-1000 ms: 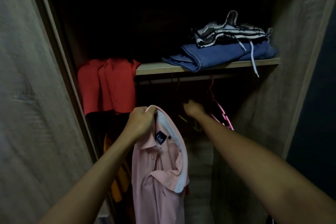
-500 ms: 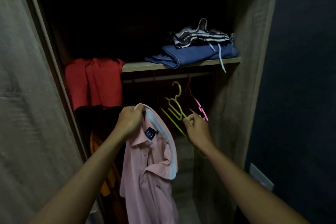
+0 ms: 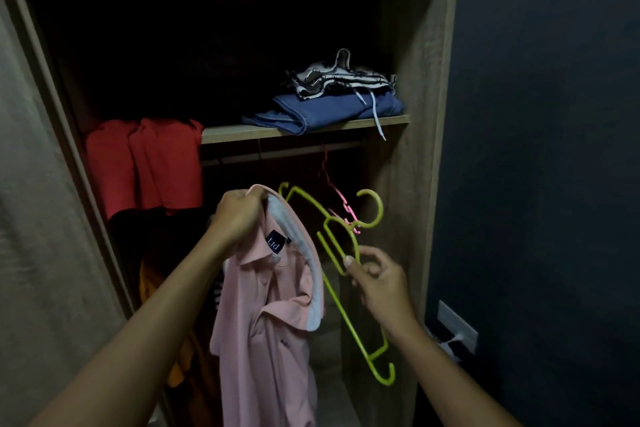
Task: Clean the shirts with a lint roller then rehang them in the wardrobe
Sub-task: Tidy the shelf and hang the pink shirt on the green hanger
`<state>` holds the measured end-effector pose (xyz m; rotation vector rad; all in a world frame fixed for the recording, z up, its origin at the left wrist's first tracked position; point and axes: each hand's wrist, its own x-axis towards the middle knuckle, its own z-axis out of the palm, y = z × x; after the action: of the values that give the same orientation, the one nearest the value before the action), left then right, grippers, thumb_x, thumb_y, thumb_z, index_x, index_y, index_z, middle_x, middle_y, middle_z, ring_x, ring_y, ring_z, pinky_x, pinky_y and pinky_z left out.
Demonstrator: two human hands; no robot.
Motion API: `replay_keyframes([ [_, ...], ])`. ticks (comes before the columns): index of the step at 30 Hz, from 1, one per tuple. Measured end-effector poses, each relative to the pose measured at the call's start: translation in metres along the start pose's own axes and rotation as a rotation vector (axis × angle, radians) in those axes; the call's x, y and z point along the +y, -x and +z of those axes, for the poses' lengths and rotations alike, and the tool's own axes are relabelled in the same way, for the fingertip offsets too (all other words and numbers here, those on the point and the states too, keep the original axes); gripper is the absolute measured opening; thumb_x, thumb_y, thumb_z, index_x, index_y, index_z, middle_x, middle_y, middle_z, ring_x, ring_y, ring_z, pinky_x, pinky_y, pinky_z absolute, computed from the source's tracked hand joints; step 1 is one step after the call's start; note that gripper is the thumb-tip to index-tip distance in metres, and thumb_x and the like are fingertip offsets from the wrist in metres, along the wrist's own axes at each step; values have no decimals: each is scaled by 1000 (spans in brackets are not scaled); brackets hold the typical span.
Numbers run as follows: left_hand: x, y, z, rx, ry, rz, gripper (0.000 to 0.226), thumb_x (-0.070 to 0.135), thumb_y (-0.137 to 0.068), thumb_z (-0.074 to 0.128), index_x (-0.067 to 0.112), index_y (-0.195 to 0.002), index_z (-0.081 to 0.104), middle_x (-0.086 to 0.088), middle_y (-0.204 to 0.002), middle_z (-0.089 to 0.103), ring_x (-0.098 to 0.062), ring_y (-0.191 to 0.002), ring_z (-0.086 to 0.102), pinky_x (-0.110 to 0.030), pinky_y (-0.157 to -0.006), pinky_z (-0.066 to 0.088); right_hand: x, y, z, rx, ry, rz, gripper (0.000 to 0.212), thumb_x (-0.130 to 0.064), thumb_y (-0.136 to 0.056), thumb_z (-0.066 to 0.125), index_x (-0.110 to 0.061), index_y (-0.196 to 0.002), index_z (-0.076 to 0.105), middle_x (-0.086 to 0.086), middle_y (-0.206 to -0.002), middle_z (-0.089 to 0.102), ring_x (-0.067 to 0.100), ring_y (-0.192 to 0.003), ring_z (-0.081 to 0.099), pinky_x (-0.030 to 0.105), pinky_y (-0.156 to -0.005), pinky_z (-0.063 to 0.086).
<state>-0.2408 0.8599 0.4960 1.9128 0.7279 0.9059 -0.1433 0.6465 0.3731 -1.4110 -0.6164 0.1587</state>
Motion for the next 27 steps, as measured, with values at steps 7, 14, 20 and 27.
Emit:
replay_keyframes([
  [7,9,2,-11,-32,46,22,36,33,-85,51,10,-72,75,-6,-68,69,-21,-64,59,-35,-64,45,-20,5,-2,30,31,-85,21,-37,-94,63,-33,-114,57,16,-80,71,22,-52,53,32,-51,44],
  [14,16,4,-20,-56,57,18,39,35,-85,51,5,-78,75,-8,-70,70,-22,-65,59,-36,-64,44,-29,4,-2,74,64,-143,29,-30,-90,70,-6,-74,71,-6,-50,58,-1,-49,52,22,-56,40],
  [20,28,8,-24,-92,24,33,32,36,-80,51,11,-77,71,-8,-67,58,-19,-60,49,-36,-59,35,-45,14,-3,126,-153,-325,28,-33,-89,61,-15,-68,68,2,-56,51,12,-54,48,21,-54,39],
  [27,63,23,-21,-297,0,40,41,37,-78,59,3,-94,76,-14,-80,72,-26,-72,62,-35,-66,42,-106,-1,17,189,-431,-548,30,-42,-95,59,-18,-78,64,-9,-72,65,5,-71,61,21,-69,51],
])
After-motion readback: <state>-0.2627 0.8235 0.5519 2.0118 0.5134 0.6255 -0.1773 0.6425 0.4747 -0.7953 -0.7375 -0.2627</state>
